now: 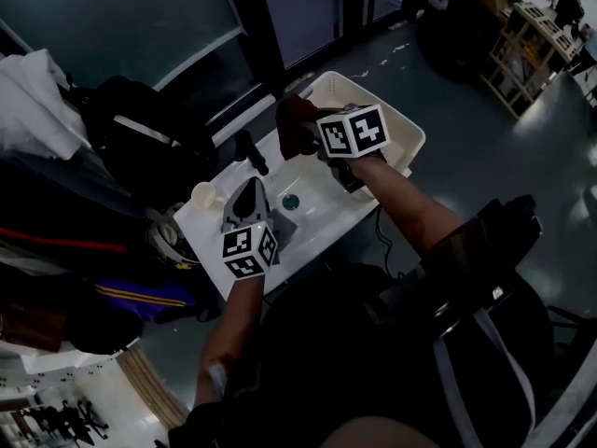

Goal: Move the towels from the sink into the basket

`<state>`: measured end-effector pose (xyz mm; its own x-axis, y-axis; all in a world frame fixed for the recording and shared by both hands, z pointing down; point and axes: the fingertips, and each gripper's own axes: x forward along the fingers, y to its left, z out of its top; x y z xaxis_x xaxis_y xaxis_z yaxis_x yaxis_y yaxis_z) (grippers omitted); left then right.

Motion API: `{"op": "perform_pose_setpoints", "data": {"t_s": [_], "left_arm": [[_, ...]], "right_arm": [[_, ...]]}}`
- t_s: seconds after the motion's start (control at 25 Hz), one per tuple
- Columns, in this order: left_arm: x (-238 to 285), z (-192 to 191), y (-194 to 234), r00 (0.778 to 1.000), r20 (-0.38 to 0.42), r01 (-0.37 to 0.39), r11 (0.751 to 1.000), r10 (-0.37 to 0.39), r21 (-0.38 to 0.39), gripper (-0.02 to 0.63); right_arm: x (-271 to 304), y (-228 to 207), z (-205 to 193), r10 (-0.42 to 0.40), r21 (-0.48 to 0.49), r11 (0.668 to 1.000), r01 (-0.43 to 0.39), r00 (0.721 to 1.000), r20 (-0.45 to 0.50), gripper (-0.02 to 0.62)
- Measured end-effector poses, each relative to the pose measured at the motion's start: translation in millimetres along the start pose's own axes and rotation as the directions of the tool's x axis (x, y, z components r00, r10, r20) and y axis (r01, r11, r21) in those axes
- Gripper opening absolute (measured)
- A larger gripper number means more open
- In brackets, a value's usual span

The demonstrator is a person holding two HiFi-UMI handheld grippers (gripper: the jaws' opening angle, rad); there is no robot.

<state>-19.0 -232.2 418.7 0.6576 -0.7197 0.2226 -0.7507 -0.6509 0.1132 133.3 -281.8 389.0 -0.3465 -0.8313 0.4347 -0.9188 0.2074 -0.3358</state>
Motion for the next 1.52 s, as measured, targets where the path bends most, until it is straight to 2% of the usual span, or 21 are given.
{"op": "perform_pose_setpoints", "data": {"t_s": [0.28,0.44,0.64,0.88,1.24,1.52], "left_arm": [[44,15,-30,0.998,-0.010,0.058,0.997,-0.058,0.053,0.008],[66,14,-43,0.997,-0.037,0.072,0.997,-0.071,0.033,0.008],[92,4,-45,0.995,-0.083,0.055,0.997,-0.050,0.055,0.008],[114,-14,-50,0.988,-0.153,0.036,0.998,-0.029,0.042,0.008],[126,-39,-35,0.969,-0.248,-0.028,0.995,0.004,-0.092,0.008],[124,-50,-30,0.957,-0.287,-0.059,0.996,0.038,-0.066,0.008]], "right_arm": [[-7,-62,21,-0.070,0.015,0.997,0.070,0.997,0.021,0.121],[3,-93,14,-0.098,0.015,0.995,0.098,0.995,-0.025,0.121],[27,-126,-4,-0.113,0.017,0.993,0.115,0.989,-0.096,0.122],[64,-148,-37,-0.096,-0.030,0.995,0.092,0.975,-0.201,0.124],[120,-168,-97,-0.104,-0.104,0.992,0.071,0.924,-0.369,0.127],[138,-183,-139,-0.125,-0.120,0.990,0.078,0.881,-0.457,0.129]]}}
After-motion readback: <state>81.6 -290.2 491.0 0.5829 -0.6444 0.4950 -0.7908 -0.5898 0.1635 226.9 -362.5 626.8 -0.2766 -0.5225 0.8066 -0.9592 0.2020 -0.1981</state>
